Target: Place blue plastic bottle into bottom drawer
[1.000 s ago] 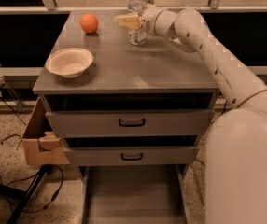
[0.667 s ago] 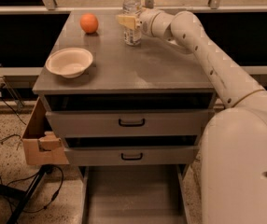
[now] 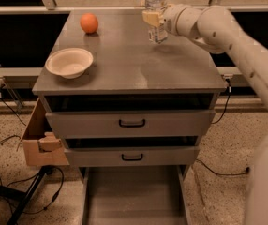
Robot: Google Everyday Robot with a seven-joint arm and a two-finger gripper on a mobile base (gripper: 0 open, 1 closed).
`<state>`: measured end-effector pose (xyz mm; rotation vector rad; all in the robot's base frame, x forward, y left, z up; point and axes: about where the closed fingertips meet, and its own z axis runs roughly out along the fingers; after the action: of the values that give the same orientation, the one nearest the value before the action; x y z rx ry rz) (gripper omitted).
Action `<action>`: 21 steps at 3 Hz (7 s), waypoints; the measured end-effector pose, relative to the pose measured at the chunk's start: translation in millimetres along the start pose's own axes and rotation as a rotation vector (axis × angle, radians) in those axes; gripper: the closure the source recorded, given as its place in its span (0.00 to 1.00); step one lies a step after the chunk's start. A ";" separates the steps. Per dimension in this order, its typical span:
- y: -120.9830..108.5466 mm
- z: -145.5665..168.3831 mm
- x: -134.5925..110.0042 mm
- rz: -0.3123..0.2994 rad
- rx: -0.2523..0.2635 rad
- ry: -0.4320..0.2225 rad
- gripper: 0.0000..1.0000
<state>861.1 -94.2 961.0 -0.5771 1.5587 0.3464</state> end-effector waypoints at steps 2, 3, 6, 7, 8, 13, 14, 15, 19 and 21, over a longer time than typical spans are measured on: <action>-9.7 -138.0 -48.3 -0.055 0.101 -0.031 1.00; 56.7 -190.4 -7.3 -0.052 0.009 0.002 1.00; 114.1 -226.5 55.9 0.046 -0.089 -0.004 1.00; 114.1 -226.5 55.9 0.046 -0.089 -0.004 1.00; 114.1 -226.5 55.8 0.045 -0.089 -0.004 0.97; 115.0 -225.9 55.1 0.045 -0.091 -0.004 1.00; 115.0 -225.9 55.1 0.045 -0.091 -0.004 1.00; 116.9 -224.8 41.9 0.016 -0.097 0.002 1.00; 115.9 -375.6 -23.7 -0.042 -0.238 0.084 1.00; 65.4 -397.0 90.3 -0.053 -0.169 0.133 1.00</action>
Offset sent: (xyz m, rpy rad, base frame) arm -0.2179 -0.1512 0.0599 -0.0250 -0.0743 -0.1860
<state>494.7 -271.5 895.2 -0.7845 1.6486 0.4086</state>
